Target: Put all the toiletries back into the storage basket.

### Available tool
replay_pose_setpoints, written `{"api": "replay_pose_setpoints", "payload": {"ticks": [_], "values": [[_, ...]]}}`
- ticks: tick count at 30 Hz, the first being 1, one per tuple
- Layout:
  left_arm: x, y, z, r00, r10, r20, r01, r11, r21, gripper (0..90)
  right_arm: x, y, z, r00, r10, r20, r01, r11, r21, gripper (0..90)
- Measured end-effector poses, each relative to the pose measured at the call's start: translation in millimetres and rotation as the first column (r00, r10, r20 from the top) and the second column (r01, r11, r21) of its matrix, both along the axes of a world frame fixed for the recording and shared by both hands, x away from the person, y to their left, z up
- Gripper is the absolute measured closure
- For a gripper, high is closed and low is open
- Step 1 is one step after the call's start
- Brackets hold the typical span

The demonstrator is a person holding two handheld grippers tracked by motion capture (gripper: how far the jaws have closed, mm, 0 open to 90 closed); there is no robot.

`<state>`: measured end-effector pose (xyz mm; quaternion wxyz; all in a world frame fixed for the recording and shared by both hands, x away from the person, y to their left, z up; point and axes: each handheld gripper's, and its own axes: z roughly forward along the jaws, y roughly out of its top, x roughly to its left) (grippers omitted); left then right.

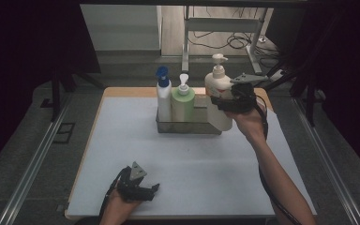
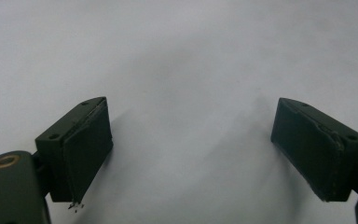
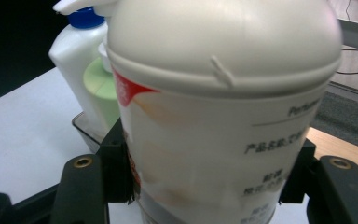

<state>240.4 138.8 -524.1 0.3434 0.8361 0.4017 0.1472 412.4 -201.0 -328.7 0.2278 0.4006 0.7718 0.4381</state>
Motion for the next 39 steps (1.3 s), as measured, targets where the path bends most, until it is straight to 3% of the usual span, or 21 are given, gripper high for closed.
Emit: {"api": "replay_pose_setpoints", "payload": {"ticks": [20, 39], "values": [[-0.1, 0.1, 0.1, 1.0, -0.001, -0.003, 0.001, 1.0, 0.001, 12.1, 37.9, 20.3, -13.1, 0.9996, -0.029, 0.003, 0.029, 1.0, -0.007, 37.8], [0.0, 0.1, 0.1, 1.0, -0.001, -0.003, 0.001, 1.0, 0.0, 12.1, 70.8, 32.4, -46.1, 0.9975, -0.071, -0.005, 0.071, 0.997, -0.015, 37.7]]}}
